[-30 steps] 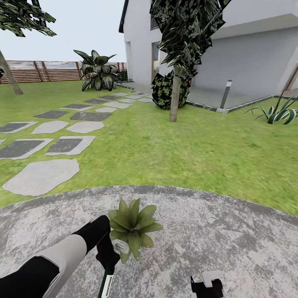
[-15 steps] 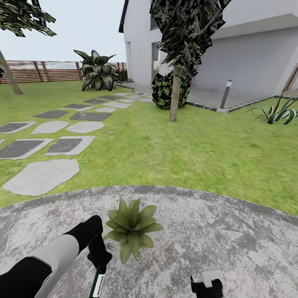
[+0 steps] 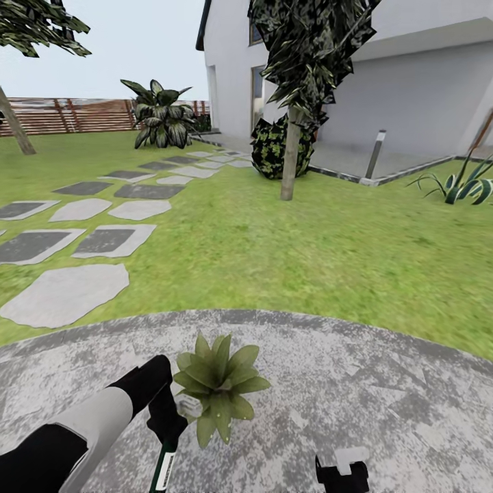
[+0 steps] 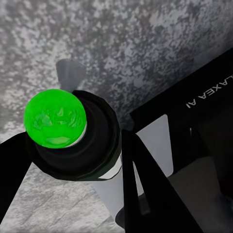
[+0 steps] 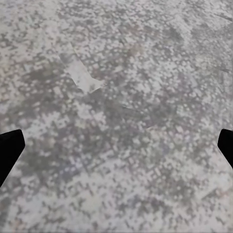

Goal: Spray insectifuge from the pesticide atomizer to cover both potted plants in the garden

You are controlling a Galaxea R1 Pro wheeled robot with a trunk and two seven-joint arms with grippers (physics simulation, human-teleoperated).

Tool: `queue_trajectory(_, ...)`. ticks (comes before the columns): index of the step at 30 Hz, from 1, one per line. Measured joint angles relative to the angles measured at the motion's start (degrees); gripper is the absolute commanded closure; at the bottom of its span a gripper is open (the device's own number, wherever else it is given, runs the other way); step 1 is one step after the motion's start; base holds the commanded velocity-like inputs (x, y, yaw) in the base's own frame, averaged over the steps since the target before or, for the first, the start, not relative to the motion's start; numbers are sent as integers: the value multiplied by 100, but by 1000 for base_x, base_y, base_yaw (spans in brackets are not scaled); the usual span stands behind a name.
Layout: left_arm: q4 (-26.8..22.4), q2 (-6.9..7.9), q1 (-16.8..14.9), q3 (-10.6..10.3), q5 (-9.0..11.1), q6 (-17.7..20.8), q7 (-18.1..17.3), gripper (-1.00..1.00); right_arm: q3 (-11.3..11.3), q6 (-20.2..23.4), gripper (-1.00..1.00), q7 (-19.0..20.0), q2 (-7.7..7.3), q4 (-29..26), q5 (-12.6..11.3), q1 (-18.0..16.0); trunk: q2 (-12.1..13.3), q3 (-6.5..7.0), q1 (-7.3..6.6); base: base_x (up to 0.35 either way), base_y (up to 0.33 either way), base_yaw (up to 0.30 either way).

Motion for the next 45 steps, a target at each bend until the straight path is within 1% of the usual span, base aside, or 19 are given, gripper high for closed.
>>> queue_trajectory(8, -6, -8, -72, 0, 3, 23, 0, 100, 0, 0, -100, 2, 2, 4, 0, 0, 0, -73, 0, 0, 0, 0)
queue_trajectory(10, -7, -17, -171, 4, 9, 40, -2, 100, 0, 0, -100, -2, 2, 2, 0, 0, 0, -88, 0, 0, 0, 0)
queue_trajectory(14, -12, -155, -405, -7, 19, 49, -7, 100, 0, -3, -100, 4, 2, -2, 7, 0, 0, -94, 0, 0, 0, 0)
queue_trajectory(16, -6, -234, -580, 3, 39, 59, -3, 100, 1, -7, -100, 5, -4, -3, 15, 0, 0, -94, 0, 0, 0, 0)
queue_trajectory(18, 28, -311, -637, 3, 49, 64, -5, 100, 0, -8, -100, 2, -15, -9, 16, 0, 0, -94, 0, 0, 0, 0)
queue_trajectory(20, 58, -356, -623, -7, 39, 56, -5, 100, 0, -8, -100, -2, -41, -10, 17, 0, 0, -94, 0, 0, 0, 0)
queue_trajectory(24, 73, -355, -561, -29, 28, 39, -8, 100, -7, -7, -100, -4, -67, -11, 17, 0, 0, -94, 0, 0, 0, 0)
queue_trajectory(28, 79, -317, -536, -38, 21, 9, -4, 100, 0, 0, -100, -4, -71, 1, 10, 0, 0, -94, 0, 0, 0, 0)
queue_trajectory(31, 46, -327, -563, -20, 24, 17, -9, 100, 1, 0, -100, -3, -69, 1, 3, 0, 0, -94, 0, -19, 0, 0)
queue_trajectory(37, -1, -374, -655, -8, 10, 33, -11, 100, 1, 0, -100, 3, -61, 6, 0, -1, 0, -94, 2, -202, 0, 0)
queue_trajectory(42, -4, -371, -667, -12, 6, 36, -11, 100, 1, 0, -100, 2, -57, 7, 0, 0, 0, -94, 0, -20, 0, 0)
queue_trajectory(45, 3, -348, -620, -22, 9, 23, -11, 100, 2, 0, -100, 3, -53, 7, 0, 0, 0, -95, 0, -1, 0, 0)
